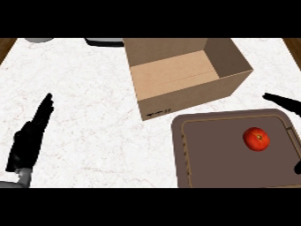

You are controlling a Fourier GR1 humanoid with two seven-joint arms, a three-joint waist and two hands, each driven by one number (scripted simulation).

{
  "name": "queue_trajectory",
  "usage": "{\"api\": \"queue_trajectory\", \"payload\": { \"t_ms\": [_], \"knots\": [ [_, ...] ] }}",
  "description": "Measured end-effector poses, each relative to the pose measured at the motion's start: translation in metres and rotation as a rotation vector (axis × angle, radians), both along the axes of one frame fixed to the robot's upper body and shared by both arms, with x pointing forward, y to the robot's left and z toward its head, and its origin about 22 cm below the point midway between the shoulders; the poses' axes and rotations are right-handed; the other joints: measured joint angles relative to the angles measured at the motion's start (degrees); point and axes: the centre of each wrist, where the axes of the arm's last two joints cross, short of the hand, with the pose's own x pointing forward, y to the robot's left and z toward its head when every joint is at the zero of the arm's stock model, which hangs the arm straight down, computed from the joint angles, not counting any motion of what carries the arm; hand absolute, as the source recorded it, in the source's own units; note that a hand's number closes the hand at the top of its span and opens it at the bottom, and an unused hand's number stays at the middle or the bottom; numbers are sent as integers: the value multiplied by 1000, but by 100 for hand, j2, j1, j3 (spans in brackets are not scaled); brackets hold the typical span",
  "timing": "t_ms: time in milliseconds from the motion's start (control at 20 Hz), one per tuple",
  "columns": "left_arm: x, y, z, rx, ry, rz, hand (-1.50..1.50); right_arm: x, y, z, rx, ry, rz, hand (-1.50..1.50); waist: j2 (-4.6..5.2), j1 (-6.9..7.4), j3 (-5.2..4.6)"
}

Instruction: Pick the tomato from the tray and place it in the cardboard box

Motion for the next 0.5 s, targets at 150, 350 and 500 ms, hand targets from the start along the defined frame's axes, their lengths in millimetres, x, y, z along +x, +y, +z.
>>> {"api": "queue_trajectory", "payload": {
  "t_ms": [150, 350, 500],
  "knots": [
    [2, -2, -2, -2, 3, -2, 0, -5, 12, -9, -29, 13, -22, -150, 2, -7, 1],
    [2, -3, 0, -2, 6, -4, 0, -7, 21, -19, -59, 18, -45, -150, 5, 0, 3],
    [-2, -2, 0, 4, 5, -6, 0, -4, 25, -27, -86, 36, -57, -150, 7, 9, 4]
  ]
}}
